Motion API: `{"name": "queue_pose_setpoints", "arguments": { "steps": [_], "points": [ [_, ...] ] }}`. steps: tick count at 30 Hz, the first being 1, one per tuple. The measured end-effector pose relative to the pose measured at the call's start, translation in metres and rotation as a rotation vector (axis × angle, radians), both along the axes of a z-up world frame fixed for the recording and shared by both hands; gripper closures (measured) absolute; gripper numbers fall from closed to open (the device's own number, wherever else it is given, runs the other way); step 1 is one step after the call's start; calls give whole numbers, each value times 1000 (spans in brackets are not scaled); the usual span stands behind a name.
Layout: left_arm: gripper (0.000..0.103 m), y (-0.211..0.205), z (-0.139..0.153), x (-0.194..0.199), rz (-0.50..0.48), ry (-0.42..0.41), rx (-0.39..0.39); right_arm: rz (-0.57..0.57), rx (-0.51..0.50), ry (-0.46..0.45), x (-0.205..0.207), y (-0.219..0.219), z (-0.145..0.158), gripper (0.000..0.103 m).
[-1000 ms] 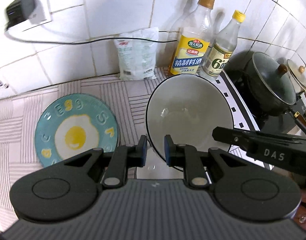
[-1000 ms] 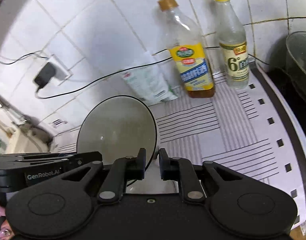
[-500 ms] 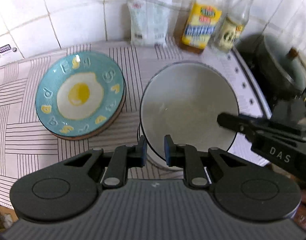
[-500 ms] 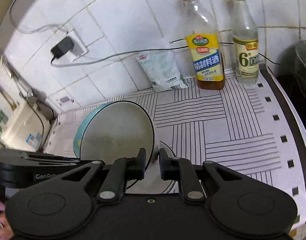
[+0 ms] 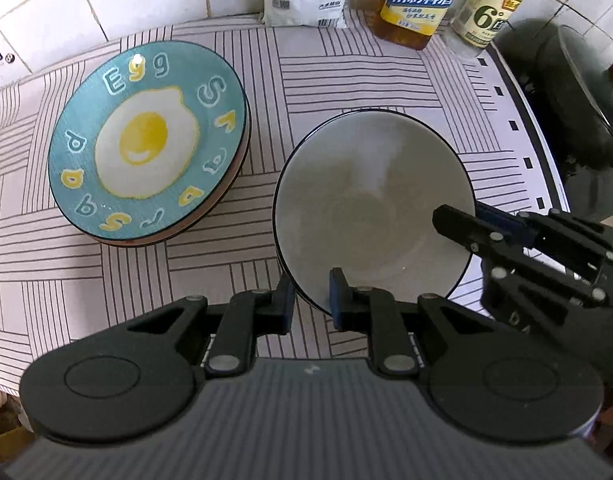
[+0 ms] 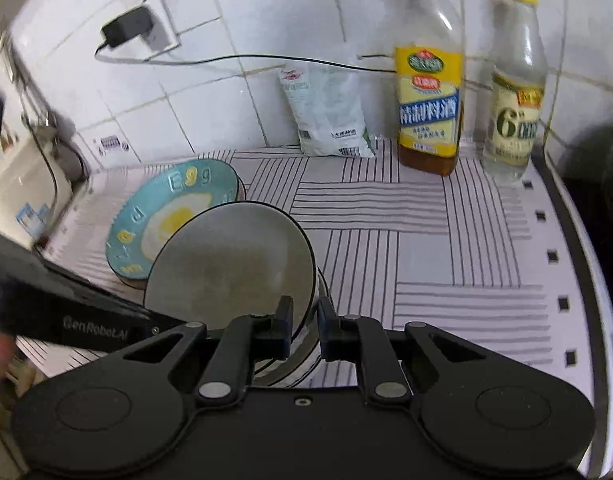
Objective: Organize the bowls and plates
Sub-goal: 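Carry the bowl with both grippers onto the two stacked bowls and open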
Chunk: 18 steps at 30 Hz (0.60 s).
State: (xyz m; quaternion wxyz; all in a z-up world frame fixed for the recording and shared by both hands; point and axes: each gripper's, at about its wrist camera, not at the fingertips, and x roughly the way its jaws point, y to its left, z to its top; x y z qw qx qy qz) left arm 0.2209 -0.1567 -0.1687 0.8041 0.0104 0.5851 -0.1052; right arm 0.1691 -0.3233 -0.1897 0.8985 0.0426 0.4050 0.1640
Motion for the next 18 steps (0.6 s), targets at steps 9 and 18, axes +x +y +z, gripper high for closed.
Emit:
{"name": "queue_pose_setpoints", "arguments": {
  "steps": [9,18],
  "points": [
    [86,1,-5,5,50,35,10,80,-275,-103,-4,31,-2,87],
    [84,10,21,-14,98,-32,-66,70,-174,-141,-26,13,11,85]
  ]
}}
